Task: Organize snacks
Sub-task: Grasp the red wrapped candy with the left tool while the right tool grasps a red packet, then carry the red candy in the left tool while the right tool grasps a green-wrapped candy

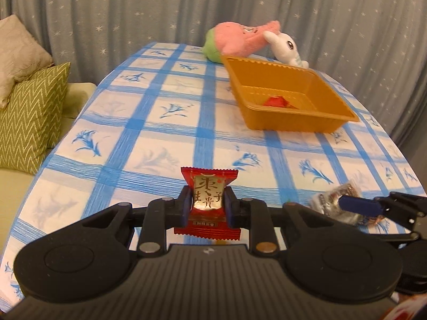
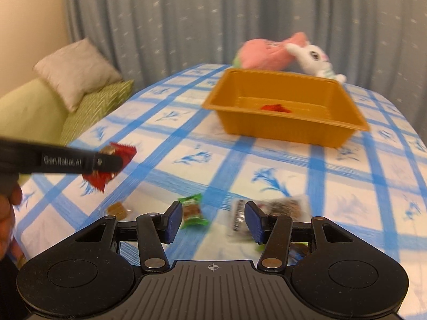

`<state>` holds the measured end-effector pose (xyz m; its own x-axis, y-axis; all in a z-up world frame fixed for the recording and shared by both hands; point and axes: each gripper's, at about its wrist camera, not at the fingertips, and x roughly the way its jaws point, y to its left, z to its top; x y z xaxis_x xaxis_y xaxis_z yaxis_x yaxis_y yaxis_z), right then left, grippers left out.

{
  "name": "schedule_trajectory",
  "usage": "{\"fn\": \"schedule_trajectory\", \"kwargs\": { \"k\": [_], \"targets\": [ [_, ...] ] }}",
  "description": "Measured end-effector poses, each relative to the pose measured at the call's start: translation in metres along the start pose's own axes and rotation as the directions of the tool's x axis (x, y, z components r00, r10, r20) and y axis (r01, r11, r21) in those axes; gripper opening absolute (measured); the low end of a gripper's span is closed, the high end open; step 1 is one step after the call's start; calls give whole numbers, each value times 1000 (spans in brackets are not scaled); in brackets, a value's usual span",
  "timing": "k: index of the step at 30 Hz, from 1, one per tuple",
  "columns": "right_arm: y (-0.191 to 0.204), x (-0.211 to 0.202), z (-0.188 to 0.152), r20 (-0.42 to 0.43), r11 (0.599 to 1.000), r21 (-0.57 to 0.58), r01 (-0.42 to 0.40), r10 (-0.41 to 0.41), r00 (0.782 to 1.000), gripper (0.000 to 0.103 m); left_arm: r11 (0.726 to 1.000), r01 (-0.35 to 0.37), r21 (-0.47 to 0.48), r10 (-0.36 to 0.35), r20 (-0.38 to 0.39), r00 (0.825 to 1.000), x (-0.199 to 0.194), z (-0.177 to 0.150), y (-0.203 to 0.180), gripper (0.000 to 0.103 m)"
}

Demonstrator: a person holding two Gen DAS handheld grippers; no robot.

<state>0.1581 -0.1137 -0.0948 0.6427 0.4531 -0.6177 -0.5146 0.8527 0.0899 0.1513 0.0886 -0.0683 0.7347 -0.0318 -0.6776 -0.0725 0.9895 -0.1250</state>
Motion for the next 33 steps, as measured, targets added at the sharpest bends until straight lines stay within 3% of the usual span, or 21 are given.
{"fn": "schedule_trajectory", "kwargs": {
  "k": [5,10,19,33],
  "targets": [
    [12,24,2,-24,997,-75,-29,28,999,52,1000,8,-11,-8,-2,1000,2,-1,5,23],
    [20,43,-1,-59,990,-135,-33,25,998,38,1000,12,-15,-12,-3,1000,4,-1,5,23],
    [15,50,-6,-77,993,-112,-34,25,997,23,1000,24,-7,-24,-5,1000,6,-1,0,23],
    [-13,17,14,11,998,-35,48,-48,999,20,996,70,50,-71,15,997,8,18,-30,23]
  ]
}}
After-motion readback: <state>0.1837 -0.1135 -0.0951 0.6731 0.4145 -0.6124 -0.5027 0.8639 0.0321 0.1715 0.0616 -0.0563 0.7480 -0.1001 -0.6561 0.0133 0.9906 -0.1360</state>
